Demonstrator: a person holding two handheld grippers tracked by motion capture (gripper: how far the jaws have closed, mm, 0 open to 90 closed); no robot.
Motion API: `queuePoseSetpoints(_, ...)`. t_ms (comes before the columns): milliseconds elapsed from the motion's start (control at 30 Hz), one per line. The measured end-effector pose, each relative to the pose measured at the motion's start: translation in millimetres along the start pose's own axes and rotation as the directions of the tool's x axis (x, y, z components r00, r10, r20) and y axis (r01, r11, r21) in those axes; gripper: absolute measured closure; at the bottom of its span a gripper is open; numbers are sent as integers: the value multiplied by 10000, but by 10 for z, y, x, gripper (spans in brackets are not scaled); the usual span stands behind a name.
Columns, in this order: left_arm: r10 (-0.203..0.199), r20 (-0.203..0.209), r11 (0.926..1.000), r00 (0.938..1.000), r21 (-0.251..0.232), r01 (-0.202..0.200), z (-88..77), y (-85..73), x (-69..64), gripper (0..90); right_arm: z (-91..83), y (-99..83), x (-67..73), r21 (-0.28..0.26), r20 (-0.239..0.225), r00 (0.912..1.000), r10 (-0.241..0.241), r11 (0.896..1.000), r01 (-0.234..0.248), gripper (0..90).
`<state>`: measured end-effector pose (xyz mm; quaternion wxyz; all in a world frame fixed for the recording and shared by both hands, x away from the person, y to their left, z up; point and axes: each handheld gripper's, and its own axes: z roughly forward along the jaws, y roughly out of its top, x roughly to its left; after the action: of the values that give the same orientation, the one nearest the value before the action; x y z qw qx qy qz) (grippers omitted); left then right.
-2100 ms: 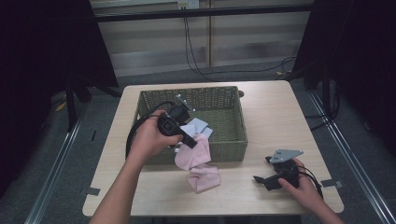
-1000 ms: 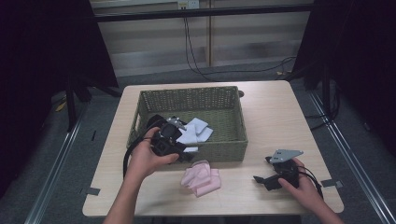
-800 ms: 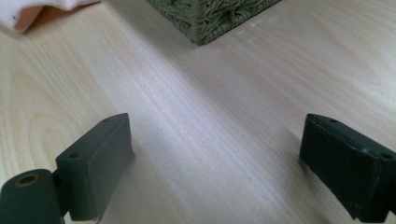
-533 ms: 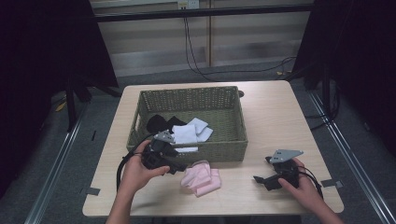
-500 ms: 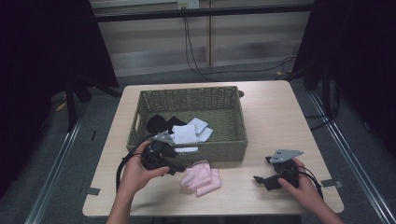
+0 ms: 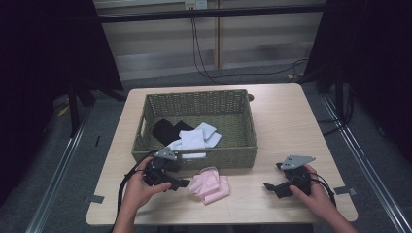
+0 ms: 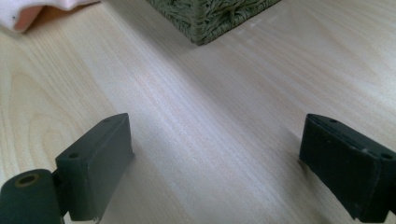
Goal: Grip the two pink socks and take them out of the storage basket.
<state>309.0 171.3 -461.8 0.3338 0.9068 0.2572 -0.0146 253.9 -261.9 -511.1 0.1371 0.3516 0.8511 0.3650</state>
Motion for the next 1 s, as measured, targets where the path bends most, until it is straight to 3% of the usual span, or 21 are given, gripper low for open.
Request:
queuePoseSetpoints(100, 2, 115, 10000, 9999, 39, -2, 50, -70, 29, 281, 1, 0, 2, -11, 8, 10000, 28, 10000, -28, 87)
queuePoseSetpoints(367, 100, -136, 9999, 9999, 104, -99, 117, -152, 54, 269, 0, 0, 3, -11, 28, 10000, 36, 10000, -36, 87)
queuePoseSetpoints(600, 423, -312, 9989, 9986, 222, -417, 188, -189, 41, 251, -1, -1, 3, -3, 40, 10000, 17, 10000, -17, 87)
queuePoseSetpoints(933, 924, -512, 9940, 9944, -536, -951, 242, -258, 11, 225, -1, -2, 4, -3, 44, 10000, 20, 10000, -20, 87)
queuePoseSetpoints(1000, 1168, -675, 9920, 9909, -408, -1197, 243, -258, -1, 224, -1, -2, 4, -3, 43, 10000, 21, 10000, -21, 87)
